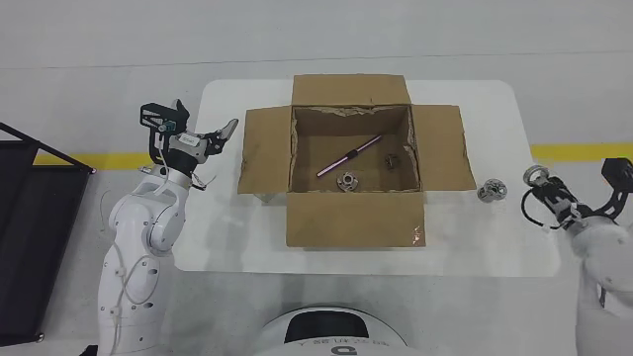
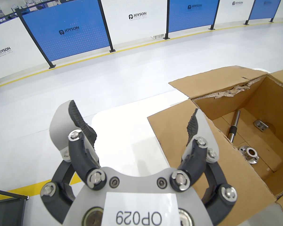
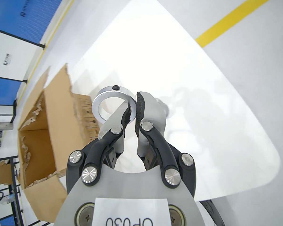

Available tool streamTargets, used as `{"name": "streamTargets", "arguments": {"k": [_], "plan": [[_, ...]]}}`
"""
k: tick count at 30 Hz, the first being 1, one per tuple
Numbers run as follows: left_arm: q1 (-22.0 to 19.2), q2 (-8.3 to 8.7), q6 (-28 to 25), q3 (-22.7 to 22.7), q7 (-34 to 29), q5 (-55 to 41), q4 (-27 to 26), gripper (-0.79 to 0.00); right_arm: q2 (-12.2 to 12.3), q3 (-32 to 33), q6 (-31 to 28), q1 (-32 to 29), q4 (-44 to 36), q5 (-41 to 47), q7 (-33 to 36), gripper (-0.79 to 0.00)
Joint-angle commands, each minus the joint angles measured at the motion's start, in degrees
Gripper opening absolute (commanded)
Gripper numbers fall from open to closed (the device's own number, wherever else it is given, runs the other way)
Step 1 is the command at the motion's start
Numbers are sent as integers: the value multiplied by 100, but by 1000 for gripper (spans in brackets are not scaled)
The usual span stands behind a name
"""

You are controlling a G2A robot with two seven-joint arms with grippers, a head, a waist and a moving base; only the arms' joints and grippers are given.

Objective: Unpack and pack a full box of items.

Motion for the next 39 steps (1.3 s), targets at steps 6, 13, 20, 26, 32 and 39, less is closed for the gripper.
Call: {"name": "streamTargets", "arguments": {"k": [6, 13, 20, 26, 32, 39], "plan": [[0, 0, 0, 0, 0, 0, 0, 0, 133, -249, -393, 3, 509, -1352, 728, -785], [0, 0, 0, 0, 0, 0, 0, 0, 200, -908, -552, 218, 781, -2650, 1079, -785], [0, 0, 0, 0, 0, 0, 0, 0, 193, -1342, -374, 495, 927, -2990, 1212, -785], [0, 0, 0, 0, 0, 0, 0, 0, 198, -1476, -314, 683, 1138, -3182, 1281, -622], [0, 0, 0, 0, 0, 0, 0, 0, 200, -1564, -206, 876, 1257, -3320, 1335, -480], [0, 0, 0, 0, 0, 0, 0, 0, 192, -1486, -250, 835, 1104, -3163, 1278, -92]]}}
